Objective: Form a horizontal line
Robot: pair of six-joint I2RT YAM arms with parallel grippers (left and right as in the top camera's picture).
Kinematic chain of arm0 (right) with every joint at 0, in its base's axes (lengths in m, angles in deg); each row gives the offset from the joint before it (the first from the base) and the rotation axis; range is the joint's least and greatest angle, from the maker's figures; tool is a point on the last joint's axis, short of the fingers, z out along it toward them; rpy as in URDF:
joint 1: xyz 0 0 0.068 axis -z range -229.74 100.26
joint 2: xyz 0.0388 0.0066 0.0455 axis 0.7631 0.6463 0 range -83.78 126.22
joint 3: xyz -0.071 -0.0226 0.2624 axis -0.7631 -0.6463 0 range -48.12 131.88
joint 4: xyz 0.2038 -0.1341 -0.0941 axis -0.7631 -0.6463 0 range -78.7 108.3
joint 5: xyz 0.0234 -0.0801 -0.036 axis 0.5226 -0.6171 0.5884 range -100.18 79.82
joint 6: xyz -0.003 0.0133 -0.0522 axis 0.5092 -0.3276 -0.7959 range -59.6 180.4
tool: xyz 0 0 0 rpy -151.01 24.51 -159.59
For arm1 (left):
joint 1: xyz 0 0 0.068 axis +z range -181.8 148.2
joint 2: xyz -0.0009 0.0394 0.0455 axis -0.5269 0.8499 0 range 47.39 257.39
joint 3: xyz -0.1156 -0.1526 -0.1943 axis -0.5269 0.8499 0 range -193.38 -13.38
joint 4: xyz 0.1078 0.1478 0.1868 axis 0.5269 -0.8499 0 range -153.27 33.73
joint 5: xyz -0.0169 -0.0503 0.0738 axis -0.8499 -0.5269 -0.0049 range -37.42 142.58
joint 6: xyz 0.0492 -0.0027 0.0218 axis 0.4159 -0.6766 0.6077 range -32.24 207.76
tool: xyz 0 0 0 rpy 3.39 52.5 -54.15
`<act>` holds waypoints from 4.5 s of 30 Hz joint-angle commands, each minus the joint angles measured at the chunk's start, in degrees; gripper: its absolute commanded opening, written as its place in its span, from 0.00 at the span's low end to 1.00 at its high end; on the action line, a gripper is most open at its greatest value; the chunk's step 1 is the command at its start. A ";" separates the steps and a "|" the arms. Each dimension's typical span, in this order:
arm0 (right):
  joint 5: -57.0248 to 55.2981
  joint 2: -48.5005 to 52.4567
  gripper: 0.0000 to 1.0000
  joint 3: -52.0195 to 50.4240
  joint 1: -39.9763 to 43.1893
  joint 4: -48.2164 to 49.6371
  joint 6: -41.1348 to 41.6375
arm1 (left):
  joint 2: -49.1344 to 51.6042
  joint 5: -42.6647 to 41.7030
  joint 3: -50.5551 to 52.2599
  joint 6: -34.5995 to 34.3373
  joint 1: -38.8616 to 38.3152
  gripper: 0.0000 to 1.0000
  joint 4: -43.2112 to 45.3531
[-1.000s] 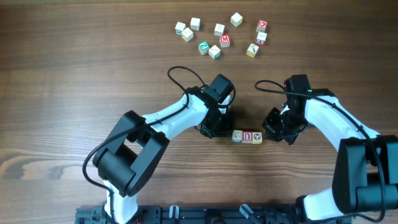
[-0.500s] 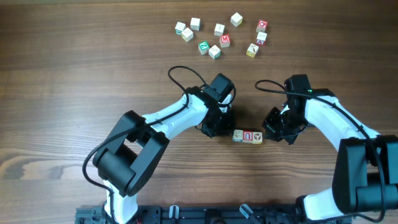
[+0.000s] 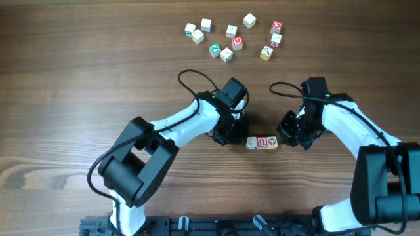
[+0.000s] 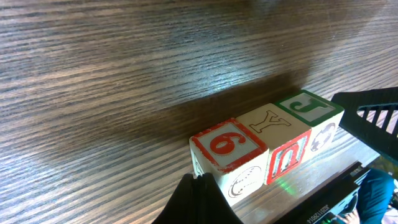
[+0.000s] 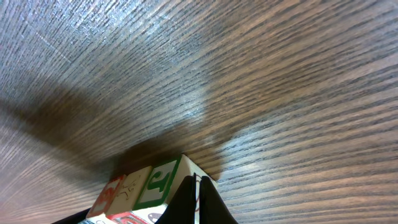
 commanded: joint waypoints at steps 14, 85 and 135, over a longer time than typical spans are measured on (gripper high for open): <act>-2.40 0.46 0.05 -0.46 -0.22 -1.38 0.87 | 0.85 -1.97 -0.85 -0.33 -0.96 0.07 1.44; -1.07 0.46 0.05 -0.46 -0.22 -4.37 2.19 | 0.37 4.07 -0.85 0.28 8.57 0.04 -4.15; -3.72 0.46 0.05 -0.46 -0.22 -12.07 3.85 | 0.31 16.17 -0.85 1.62 8.90 0.04 -3.61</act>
